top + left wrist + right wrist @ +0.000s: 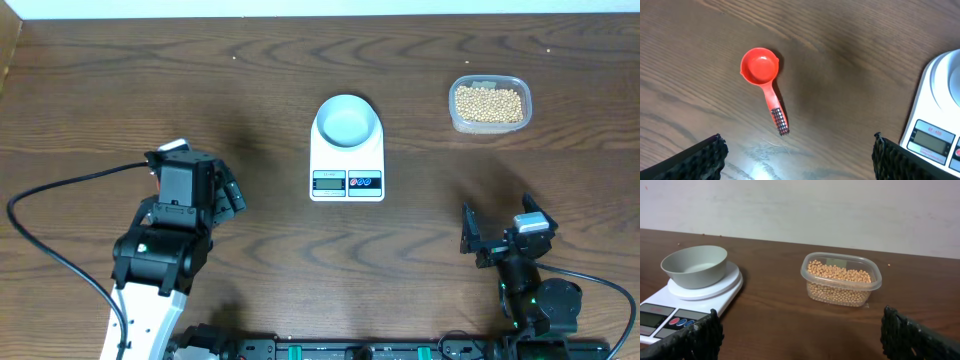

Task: Scoop item into bowl and weigh 50g on scale
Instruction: 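Move the left gripper forward over the red scoop's handle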

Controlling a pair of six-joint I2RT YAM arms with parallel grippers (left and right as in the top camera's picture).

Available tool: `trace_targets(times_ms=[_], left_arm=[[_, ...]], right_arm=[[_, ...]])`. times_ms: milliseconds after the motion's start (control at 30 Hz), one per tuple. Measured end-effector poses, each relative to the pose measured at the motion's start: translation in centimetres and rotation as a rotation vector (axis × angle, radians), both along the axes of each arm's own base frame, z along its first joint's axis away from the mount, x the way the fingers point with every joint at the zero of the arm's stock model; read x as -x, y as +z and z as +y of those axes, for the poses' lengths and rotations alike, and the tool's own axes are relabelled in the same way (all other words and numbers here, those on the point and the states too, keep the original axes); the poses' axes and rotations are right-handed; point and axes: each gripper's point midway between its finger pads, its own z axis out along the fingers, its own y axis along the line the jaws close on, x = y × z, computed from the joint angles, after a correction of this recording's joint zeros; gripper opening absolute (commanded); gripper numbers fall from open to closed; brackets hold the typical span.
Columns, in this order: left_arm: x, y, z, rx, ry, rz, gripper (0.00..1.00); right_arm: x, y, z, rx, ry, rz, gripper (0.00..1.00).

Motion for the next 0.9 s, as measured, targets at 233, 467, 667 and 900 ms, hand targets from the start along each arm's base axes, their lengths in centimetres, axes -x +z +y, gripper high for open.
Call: trace_targets(times_ms=[233, 467, 667, 900], left_arm=[[-0.06, 0.06, 0.07, 0.004, 0.012, -0.006, 0.95], [-0.06, 0.07, 0.1, 0.004, 0.016, -0.007, 0.95], [-0.06, 0.07, 0.1, 0.004, 0.016, -0.007, 0.95], [-0.06, 0.06, 0.1, 0.006, 0.018, -0.007, 0.95]], right_arm=[[0.0, 0.0, 0.0, 0.0, 0.0, 0.0, 0.99], [0.0, 0.0, 0.0, 0.0, 0.0, 0.0, 0.99], [0.0, 0.0, 0.0, 0.0, 0.0, 0.0, 0.99], [0.0, 0.0, 0.0, 0.0, 0.0, 0.0, 0.99]])
